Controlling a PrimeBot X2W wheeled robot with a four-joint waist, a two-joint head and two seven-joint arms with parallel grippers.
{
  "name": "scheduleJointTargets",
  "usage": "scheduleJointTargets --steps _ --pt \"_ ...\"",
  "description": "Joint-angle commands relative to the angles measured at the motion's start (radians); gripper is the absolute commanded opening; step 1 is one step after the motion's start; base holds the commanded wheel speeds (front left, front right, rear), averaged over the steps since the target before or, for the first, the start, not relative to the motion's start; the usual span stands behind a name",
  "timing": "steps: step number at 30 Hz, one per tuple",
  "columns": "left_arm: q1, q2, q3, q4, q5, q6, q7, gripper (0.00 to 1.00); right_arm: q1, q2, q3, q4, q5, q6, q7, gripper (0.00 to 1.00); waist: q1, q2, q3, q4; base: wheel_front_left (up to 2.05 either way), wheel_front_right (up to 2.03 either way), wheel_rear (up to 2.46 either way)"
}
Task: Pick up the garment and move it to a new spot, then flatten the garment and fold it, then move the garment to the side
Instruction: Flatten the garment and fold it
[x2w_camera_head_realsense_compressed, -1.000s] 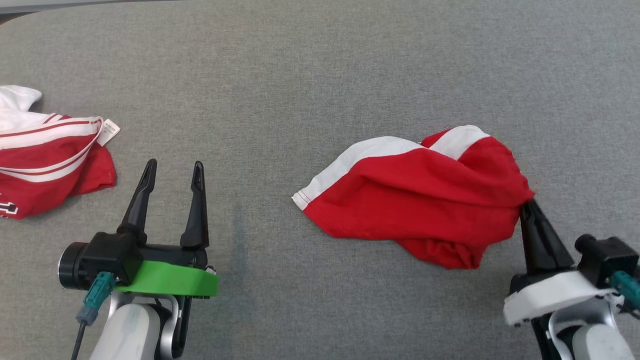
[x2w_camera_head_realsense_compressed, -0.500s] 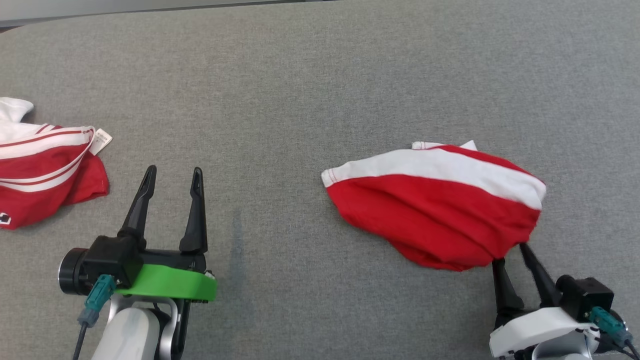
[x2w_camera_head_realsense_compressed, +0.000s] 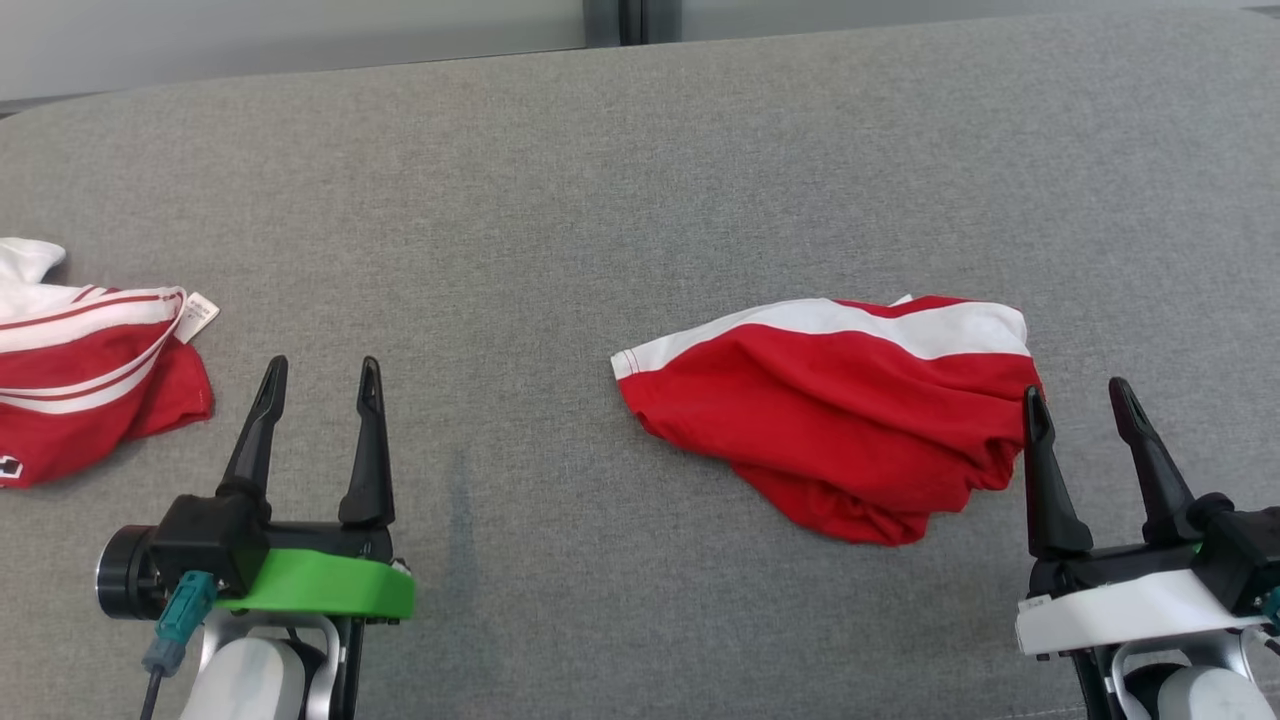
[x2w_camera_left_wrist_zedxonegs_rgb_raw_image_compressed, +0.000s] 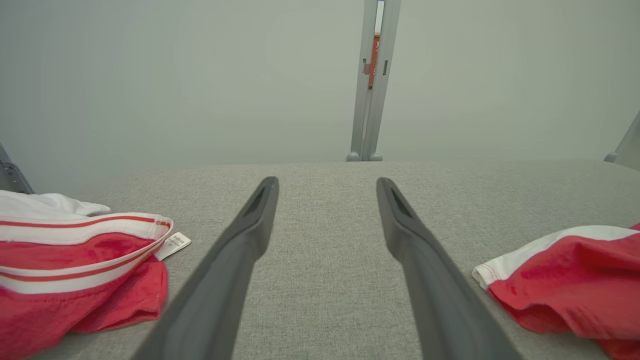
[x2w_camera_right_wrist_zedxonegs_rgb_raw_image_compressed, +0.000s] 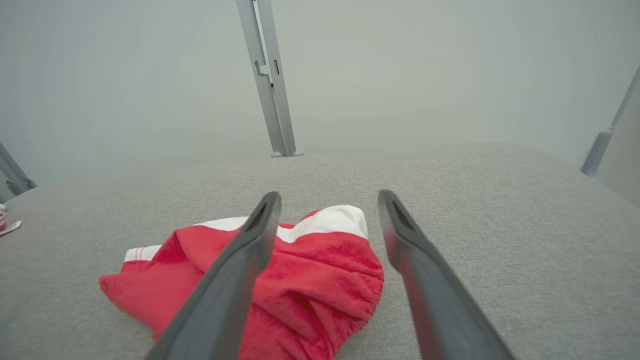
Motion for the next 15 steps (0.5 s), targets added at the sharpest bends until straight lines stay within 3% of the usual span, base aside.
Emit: scheduleJointTargets --steps 1,15 --pt "0.018 0.008 0.0 -0.003 0.011 0.005 -0.002 1.0 -0.016 -0.005 0.0 -0.015 -0.006 0.0 0.014 1.0 0.0 0.0 -0.009 -0.001 0.0 0.0 0.0" --pt "0.026 0.012 -0.028 -0.025 0.01 0.008 0.018 1.0 -0.027 -0.014 0.005 -0.043 0.012 0.0 0.064 1.0 0.0 0.0 -0.018 0.019 0.0 0.0 0.0"
